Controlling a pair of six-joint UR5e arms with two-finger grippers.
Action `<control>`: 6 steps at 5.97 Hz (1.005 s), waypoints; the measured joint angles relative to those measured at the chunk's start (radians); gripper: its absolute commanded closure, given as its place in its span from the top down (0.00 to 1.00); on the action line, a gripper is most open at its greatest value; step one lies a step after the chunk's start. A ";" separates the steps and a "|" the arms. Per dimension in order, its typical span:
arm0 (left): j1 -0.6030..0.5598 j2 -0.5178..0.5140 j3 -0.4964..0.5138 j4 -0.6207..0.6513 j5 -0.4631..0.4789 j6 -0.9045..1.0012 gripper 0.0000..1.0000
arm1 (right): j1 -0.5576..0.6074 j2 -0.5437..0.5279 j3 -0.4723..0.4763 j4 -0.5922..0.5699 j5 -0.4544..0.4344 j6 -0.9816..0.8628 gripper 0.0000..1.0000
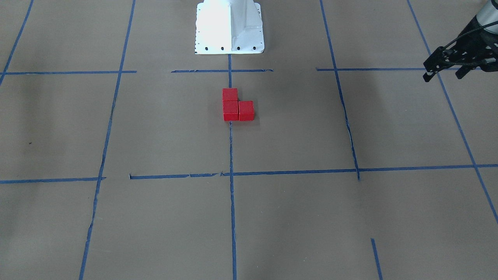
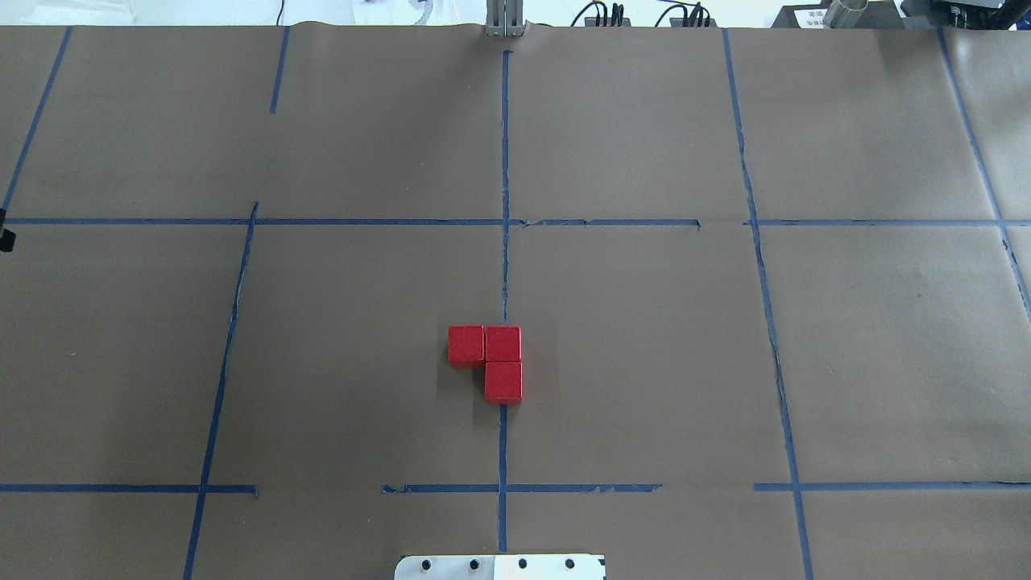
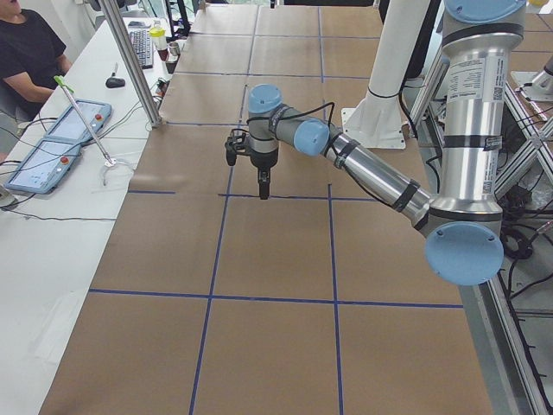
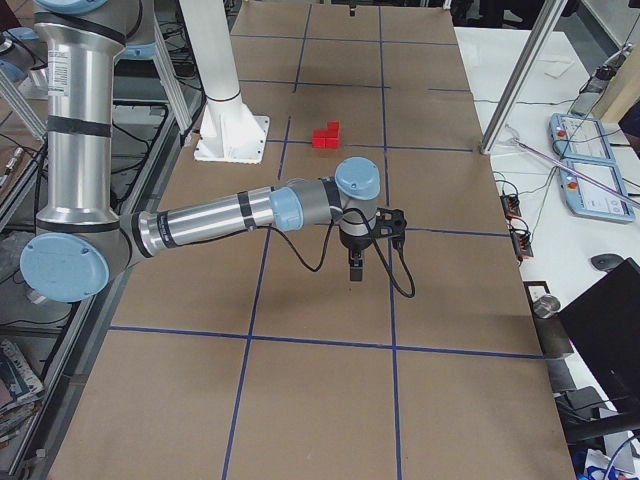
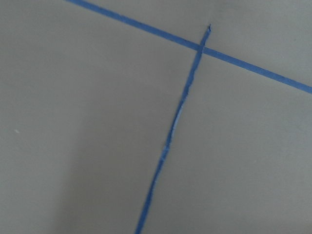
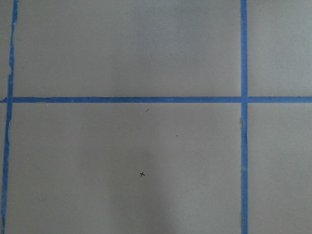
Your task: Form red blocks into L shape at center
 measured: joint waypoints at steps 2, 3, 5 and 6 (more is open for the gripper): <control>-0.140 0.019 0.134 -0.006 -0.040 0.268 1.00 | 0.048 -0.008 -0.051 -0.007 0.005 -0.118 1.00; -0.238 0.029 0.215 -0.009 -0.100 0.421 1.00 | 0.058 -0.010 -0.058 -0.008 0.006 -0.136 1.00; -0.341 0.085 0.298 -0.013 -0.148 0.592 1.00 | 0.063 -0.020 -0.058 -0.007 0.005 -0.143 1.00; -0.354 0.117 0.298 -0.014 -0.154 0.604 1.00 | 0.063 -0.022 -0.061 -0.007 0.004 -0.144 1.00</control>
